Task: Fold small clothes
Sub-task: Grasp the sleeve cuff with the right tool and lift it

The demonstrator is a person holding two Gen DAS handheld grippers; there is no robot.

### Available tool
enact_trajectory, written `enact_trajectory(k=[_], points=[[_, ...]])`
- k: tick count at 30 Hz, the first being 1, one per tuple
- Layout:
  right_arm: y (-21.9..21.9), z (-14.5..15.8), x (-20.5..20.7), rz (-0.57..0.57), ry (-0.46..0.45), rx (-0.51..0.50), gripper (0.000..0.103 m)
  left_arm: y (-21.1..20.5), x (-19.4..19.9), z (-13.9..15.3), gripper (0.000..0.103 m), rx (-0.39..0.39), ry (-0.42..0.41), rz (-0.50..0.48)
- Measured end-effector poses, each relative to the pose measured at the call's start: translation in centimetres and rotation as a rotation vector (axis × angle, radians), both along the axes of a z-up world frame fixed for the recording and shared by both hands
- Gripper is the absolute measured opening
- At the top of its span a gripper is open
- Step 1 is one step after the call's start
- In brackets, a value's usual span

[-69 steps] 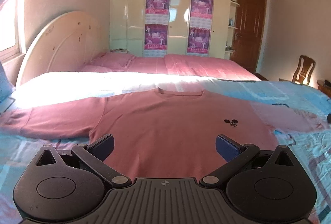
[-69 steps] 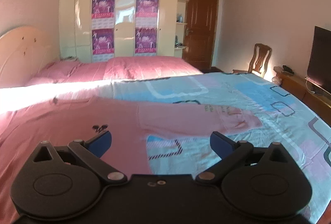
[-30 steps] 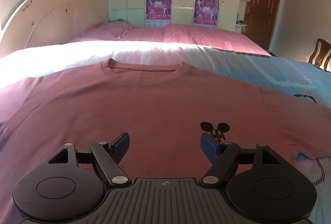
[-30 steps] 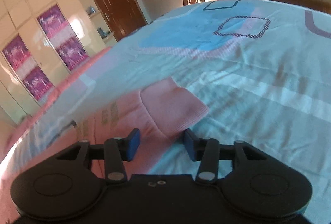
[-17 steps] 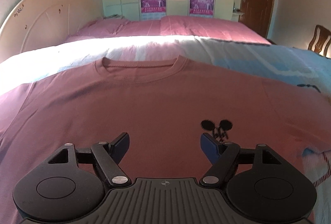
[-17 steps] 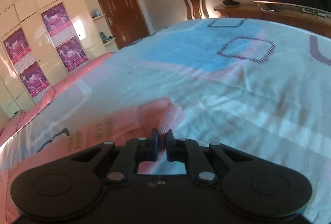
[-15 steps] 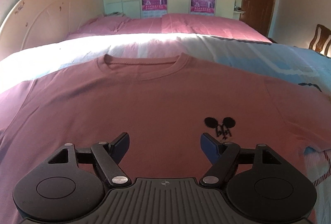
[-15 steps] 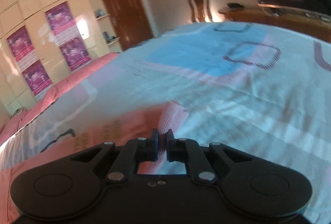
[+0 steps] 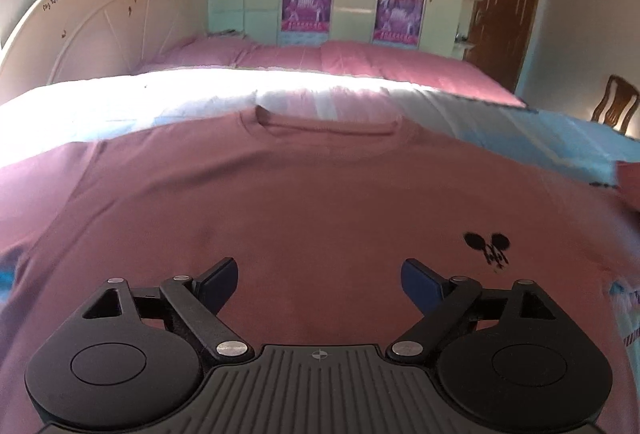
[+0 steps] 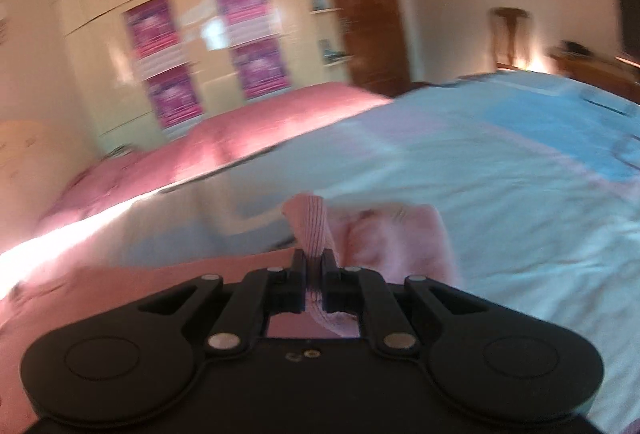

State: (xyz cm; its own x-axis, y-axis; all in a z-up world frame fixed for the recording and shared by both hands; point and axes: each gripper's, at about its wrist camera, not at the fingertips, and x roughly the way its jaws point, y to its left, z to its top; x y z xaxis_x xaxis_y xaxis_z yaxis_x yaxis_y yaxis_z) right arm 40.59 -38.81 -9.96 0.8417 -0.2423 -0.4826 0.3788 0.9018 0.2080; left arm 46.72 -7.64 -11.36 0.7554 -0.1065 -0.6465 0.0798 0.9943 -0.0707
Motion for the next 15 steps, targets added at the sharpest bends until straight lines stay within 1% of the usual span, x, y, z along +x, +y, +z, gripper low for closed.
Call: enact_trajectory(k=[3,6,11,15], points=[[6.2,0.0,1.7,0.124,0.019,-0.050,0.007,2.7,0.4,0.0,0.088,-0.032,-0.003,0.016],[12.0,-0.4,2.9,0.219,0.045,-0.075,0.007,5.7,0.8,-0.1,0.089,-0.045,0.012,0.033],[19.3,-1.2,4.2,0.338,0.095,-0.079,0.007,10.3,0.5,-0.3,0.089,-0.099,0.031,0.022],[23.6,-2.6,4.9,0.419,0.143,-0.094,0.007,12.0,0.6,-0.7,0.088,-0.132,0.045,0.001]])
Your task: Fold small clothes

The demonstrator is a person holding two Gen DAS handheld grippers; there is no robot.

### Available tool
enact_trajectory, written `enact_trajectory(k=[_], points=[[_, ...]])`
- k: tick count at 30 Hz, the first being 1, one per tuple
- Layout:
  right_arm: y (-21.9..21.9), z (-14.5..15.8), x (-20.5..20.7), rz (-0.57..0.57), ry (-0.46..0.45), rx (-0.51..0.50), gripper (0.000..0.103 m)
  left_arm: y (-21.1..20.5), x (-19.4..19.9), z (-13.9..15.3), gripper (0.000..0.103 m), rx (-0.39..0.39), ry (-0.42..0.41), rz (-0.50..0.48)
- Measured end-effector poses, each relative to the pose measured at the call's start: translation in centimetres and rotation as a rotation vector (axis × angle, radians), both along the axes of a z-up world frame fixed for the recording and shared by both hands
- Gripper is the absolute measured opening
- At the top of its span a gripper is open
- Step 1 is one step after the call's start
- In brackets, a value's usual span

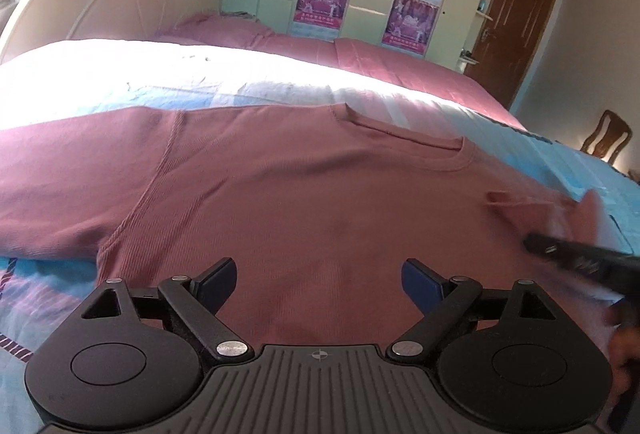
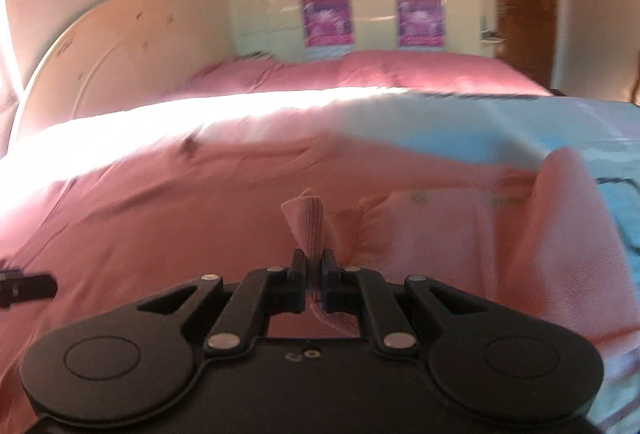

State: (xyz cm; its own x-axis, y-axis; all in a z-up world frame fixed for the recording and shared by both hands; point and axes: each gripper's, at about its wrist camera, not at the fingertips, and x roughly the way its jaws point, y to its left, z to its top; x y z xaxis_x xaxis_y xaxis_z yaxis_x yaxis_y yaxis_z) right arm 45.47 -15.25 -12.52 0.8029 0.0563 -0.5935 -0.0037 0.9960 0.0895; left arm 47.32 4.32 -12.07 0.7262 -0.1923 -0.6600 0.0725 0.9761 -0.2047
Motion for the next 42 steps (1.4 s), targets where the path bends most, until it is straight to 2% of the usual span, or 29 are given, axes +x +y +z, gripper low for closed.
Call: enact_trajectory(k=[1,4,5,6,7,12,14,19,20,21,22,24,27,31,33,35,37,41,42], points=[[0.6,-0.4,0.0,0.018,0.010,0.000,0.007,0.0,0.1,-0.1,0.088,-0.003,-0.002,-0.012],[2.5,-1.1,-0.1,0.079,0.051,0.000,0.024,-0.5,0.2,-0.1,0.088,-0.025,-0.010,-0.056],[2.8,-0.7,-0.3,0.080,0.036,-0.006,0.033,-0.9,0.5,-0.1,0.078,-0.037,-0.012,-0.073],[2.5,-0.2,-0.9,0.080,0.018,0.012,0.034,-1.3,0.8,-0.1,0.070,-0.053,-0.010,-0.091],[1.9,0.3,-1.7,0.063,-0.005,0.034,0.033,-1.9,1.2,-0.2,0.061,-0.076,-0.005,-0.106],[-1.8,1.8,-4.3,-0.122,-0.062,0.037,0.018,-6.4,3.3,-0.8,0.061,-0.211,0.021,-0.208],[-3.6,2.1,-4.9,-0.208,-0.056,0.012,0.012,-8.9,4.3,-1.3,0.061,-0.204,0.029,-0.253],[-8.3,2.5,-7.0,-0.400,-0.061,0.008,0.009,-12.9,6.4,-2.8,0.061,-0.168,0.072,-0.274],[-9.0,2.4,-7.5,-0.437,-0.065,0.013,0.009,-13.5,6.8,-3.0,0.055,-0.162,0.065,-0.276],[-9.9,2.4,-8.0,-0.469,-0.068,0.024,0.009,-14.1,7.2,-3.2,0.042,-0.149,0.049,-0.281],[-10.8,2.5,-8.6,-0.499,-0.070,0.039,0.009,-14.4,7.3,-3.2,0.008,-0.137,0.045,-0.286],[-11.9,2.1,-8.9,-0.543,-0.069,0.055,0.010,-14.2,7.3,-3.0,0.006,-0.159,0.014,-0.267],[-13.5,1.9,-9.3,-0.596,-0.071,0.074,0.010,-12.8,6.0,-0.6,0.006,-0.153,-0.127,-0.218],[-14.2,1.9,-8.8,-0.597,-0.067,0.089,0.010,-8.0,3.9,2.1,0.006,-0.149,-0.235,-0.116],[-14.0,1.8,-8.0,-0.572,-0.060,0.093,0.010,-5.7,3.4,2.0,0.006,-0.119,-0.233,-0.070],[-13.7,1.6,-7.4,-0.539,-0.050,0.097,0.011,-3.8,3.2,0.7,0.006,-0.121,-0.179,-0.033],[-13.1,1.3,-7.1,-0.509,-0.039,0.104,0.014,-3.0,3.2,-0.3,0.006,-0.123,-0.143,-0.009],[-12.0,1.5,-8.1,-0.456,-0.036,0.107,0.025,-2.3,3.3,-1.4,0.006,-0.125,-0.122,0.009],[-11.8,1.6,-8.5,-0.445,-0.037,0.102,0.025,-2.2,3.4,-1.5,0.006,-0.123,-0.122,0.007]])
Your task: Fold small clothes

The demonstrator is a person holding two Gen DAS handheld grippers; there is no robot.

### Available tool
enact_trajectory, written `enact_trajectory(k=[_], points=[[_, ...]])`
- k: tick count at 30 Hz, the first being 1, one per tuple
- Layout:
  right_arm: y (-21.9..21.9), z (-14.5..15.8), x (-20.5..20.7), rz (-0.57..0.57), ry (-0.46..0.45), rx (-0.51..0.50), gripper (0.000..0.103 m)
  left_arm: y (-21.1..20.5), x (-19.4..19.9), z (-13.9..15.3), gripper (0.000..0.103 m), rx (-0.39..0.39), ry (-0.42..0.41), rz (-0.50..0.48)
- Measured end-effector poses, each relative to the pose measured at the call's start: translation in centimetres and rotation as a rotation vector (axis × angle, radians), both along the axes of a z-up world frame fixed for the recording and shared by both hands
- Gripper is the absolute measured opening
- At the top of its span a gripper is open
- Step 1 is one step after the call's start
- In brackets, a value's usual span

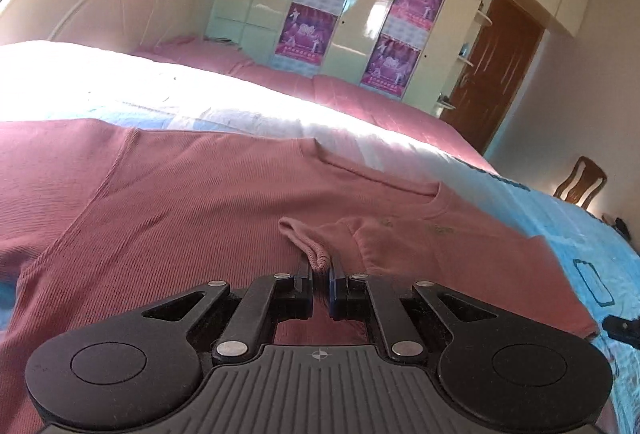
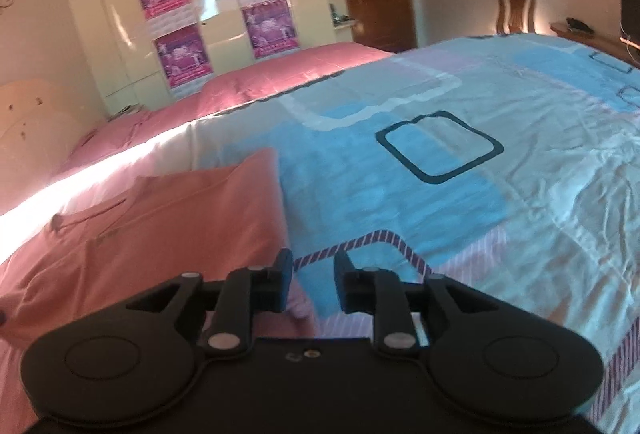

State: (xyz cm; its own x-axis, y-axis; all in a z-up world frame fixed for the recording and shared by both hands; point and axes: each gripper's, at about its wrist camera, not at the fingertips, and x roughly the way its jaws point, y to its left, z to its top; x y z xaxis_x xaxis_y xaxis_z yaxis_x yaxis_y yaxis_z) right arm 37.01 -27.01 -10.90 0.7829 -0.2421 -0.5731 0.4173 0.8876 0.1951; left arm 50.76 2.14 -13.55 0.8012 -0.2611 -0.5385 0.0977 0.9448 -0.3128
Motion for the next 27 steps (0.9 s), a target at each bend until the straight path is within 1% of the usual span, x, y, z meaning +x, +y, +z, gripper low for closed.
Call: enact_trajectory(k=[3,6,7,9,10,11,12,13,15,16,18,19,20,23,24,25,26,27], points=[[0.6,-0.1,-0.9,0.030,0.017,0.003,0.025,0.0,-0.2,-0.6,0.006,0.002,-0.003,-0.011],[1.3,-0.7,-0.9,0.077,0.052,0.019,0.025,0.1,-0.6,-0.8,0.006,-0.002,-0.006,-0.013],[1.6,-1.0,-0.7,0.090,0.066,0.012,0.026,0.1,-0.6,-1.0,0.006,-0.004,-0.003,-0.012],[2.1,-1.7,0.0,0.100,0.095,-0.005,0.030,0.0,-0.7,-0.9,0.006,-0.009,-0.004,-0.012],[2.2,-1.9,0.3,0.098,0.102,-0.023,0.029,0.0,-0.7,-0.9,0.006,-0.007,-0.008,-0.014],[2.2,-2.0,0.6,0.081,0.099,-0.052,0.028,0.1,-0.8,-0.7,0.006,-0.005,-0.015,-0.014],[2.0,-2.0,0.9,0.055,0.102,-0.070,0.024,0.2,-1.0,-0.5,0.006,-0.007,-0.029,-0.006],[1.6,-2.0,1.0,0.033,0.095,-0.068,0.012,0.4,-1.2,-0.2,0.006,-0.009,-0.048,0.009],[0.7,-1.9,1.1,0.020,0.088,-0.039,0.012,0.9,-1.8,0.2,0.006,-0.004,-0.079,0.040],[0.5,-2.1,1.1,0.028,0.091,-0.036,0.012,1.0,-1.8,0.0,0.006,0.007,-0.077,0.043],[1.0,-2.5,1.2,0.055,0.110,-0.064,0.009,0.9,-1.0,-1.2,0.006,0.029,-0.011,0.031],[1.2,-2.7,1.1,0.058,0.114,-0.072,0.009,1.0,-0.6,-2.0,0.006,0.032,0.031,0.020],[1.3,-2.8,1.0,0.053,0.113,-0.068,0.009,1.0,-0.5,-2.4,0.006,0.038,0.049,0.016],[1.3,-2.6,0.8,0.053,0.116,-0.062,0.010,1.1,-0.5,-2.9,0.006,0.045,0.048,-0.003],[1.2,-2.5,0.8,0.056,0.121,-0.064,0.012,1.1,-0.5,-2.8,0.006,0.046,0.047,-0.004],[1.1,-2.3,0.7,0.062,0.123,-0.062,0.018,1.2,-0.4,-2.7,0.006,0.044,0.047,-0.004],[1.1,-2.1,0.4,0.063,0.121,-0.063,0.021,1.3,-0.5,-2.6,0.006,0.046,0.045,0.000],[1.1,-1.7,-0.1,0.070,0.100,-0.063,0.021,1.4,-0.5,-2.4,0.007,0.045,0.047,0.005]])
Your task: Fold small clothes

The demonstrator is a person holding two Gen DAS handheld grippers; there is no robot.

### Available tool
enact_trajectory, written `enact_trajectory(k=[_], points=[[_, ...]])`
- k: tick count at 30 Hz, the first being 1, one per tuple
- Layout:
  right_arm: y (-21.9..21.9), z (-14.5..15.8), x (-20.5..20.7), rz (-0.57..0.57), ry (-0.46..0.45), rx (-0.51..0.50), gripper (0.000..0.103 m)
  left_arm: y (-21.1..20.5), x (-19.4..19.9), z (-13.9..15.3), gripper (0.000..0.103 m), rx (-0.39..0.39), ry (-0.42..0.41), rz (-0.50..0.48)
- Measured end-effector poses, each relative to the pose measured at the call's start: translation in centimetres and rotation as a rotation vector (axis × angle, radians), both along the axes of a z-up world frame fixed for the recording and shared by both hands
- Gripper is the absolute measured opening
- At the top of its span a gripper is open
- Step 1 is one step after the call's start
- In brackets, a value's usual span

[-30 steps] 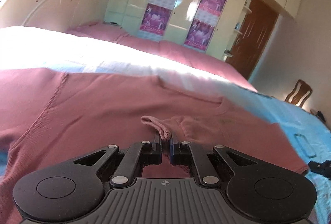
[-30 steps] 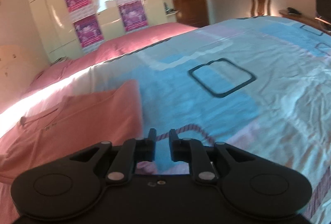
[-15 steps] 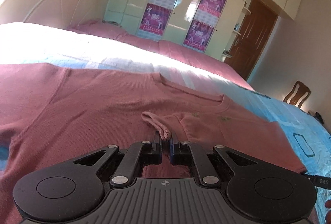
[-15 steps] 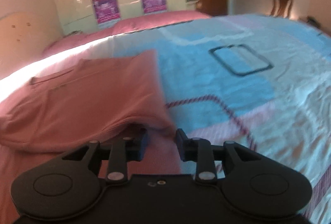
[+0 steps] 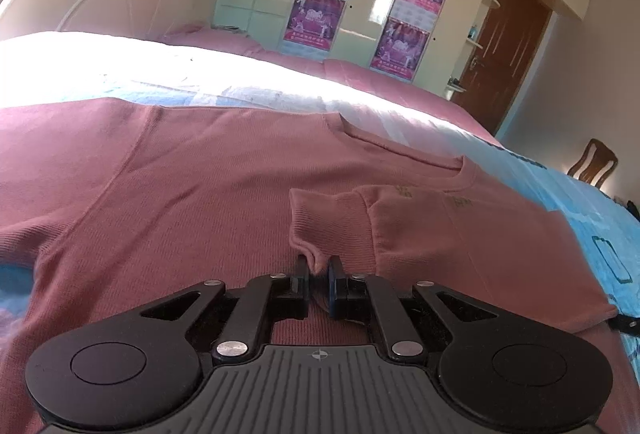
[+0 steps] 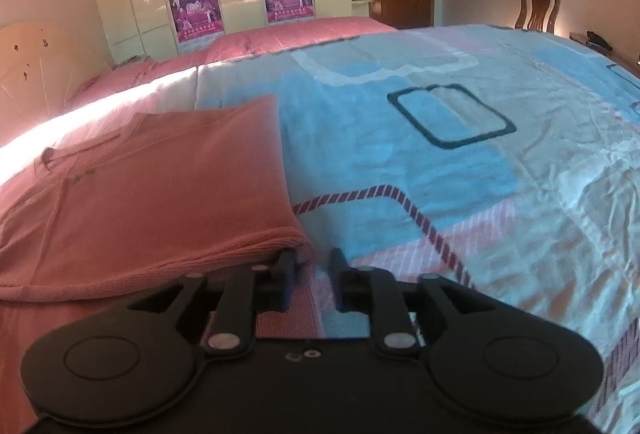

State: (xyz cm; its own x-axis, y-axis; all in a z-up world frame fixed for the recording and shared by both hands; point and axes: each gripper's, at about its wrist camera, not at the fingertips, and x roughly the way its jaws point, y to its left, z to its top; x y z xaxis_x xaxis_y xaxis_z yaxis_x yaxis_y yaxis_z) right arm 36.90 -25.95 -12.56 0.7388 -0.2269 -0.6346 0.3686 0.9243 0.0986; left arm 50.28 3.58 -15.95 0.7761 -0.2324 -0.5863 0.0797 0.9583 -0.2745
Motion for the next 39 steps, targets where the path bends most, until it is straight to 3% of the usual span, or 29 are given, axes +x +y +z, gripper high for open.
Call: enact_trajectory(k=[2,5,8,10,12,13,15,16,18,20,23,25,26,27,28,30,31,33,34,36,39], points=[[0.0,1.3,-1.3,0.019,-0.070,-0.011,0.018,0.4,-0.8,1.2,0.011,0.030,-0.062,0.048],[0.4,2.5,-1.5,0.057,-0.114,-0.045,0.010,-0.6,-1.4,3.0,0.010,0.056,-0.151,0.015],[0.6,1.8,0.5,0.092,-0.080,-0.016,0.007,-2.9,0.1,2.5,0.011,0.049,-0.092,-0.102],[0.7,0.3,2.6,0.106,0.011,-0.012,0.003,-3.9,1.4,0.6,0.010,0.068,0.007,-0.117],[0.6,-0.1,3.4,0.095,0.036,-0.019,0.003,-3.4,1.3,0.4,0.011,0.054,-0.002,-0.093],[0.5,0.3,3.4,0.096,0.033,-0.013,0.007,-2.9,1.0,0.9,0.011,0.044,-0.022,-0.078],[0.3,1.4,3.2,0.111,-0.021,-0.020,0.024,-2.1,0.8,1.7,0.011,0.096,-0.080,-0.003],[0.0,1.9,3.4,0.110,-0.059,-0.029,0.037,-1.5,1.3,1.8,0.024,0.094,-0.085,0.022],[-1.4,2.2,5.0,0.107,-0.094,0.025,0.037,-0.5,3.0,1.5,0.048,0.071,-0.041,0.042],[-3.3,2.2,7.4,0.092,-0.121,0.099,0.028,-0.3,4.4,0.9,0.049,0.090,-0.013,0.047],[-5.9,1.8,11.0,0.071,-0.128,0.190,0.026,0.1,6.0,0.8,0.049,0.062,0.017,0.031],[-7.2,1.2,13.0,0.064,-0.116,0.242,0.028,-0.2,6.4,0.7,0.046,0.055,0.022,0.026],[-7.7,0.9,13.8,0.069,-0.107,0.266,0.030,-0.2,6.5,0.5,0.024,0.046,0.023,0.020],[-8.0,0.5,14.5,0.068,-0.090,0.280,0.031,-0.2,6.5,0.2,0.011,0.039,0.025,0.009],[-8.3,0.0,15.0,0.070,-0.068,0.289,0.031,-0.3,6.4,0.0,0.007,0.028,0.020,-0.001],[-8.3,-0.8,15.6,0.096,-0.043,0.307,0.028,-1.3,6.4,-0.2,0.005,0.037,-0.010,0.005],[-8.1,-1.0,15.6,0.122,-0.046,0.309,0.006,-1.3,6.0,-0.1,0.005,0.027,-0.042,0.014],[-7.3,-0.4,15.3,0.167,-0.071,0.233,0.007,-0.9,4.5,0.5,0.005,0.043,-0.138,0.065],[-6.5,0.2,14.9,0.190,-0.094,0.163,0.007,-0.7,4.4,0.4,0.005,0.051,-0.139,0.086],[-5.7,-0.1,15.0,0.208,-0.074,0.097,0.007,-0.4,5.0,-0.6,0.005,0.037,-0.079,0.098],[-5.7,-1.2,15.5,0.204,-0.036,0.100,0.007,-1.0,5.7,-0.6,0.005,0.067,-0.053,0.084]])
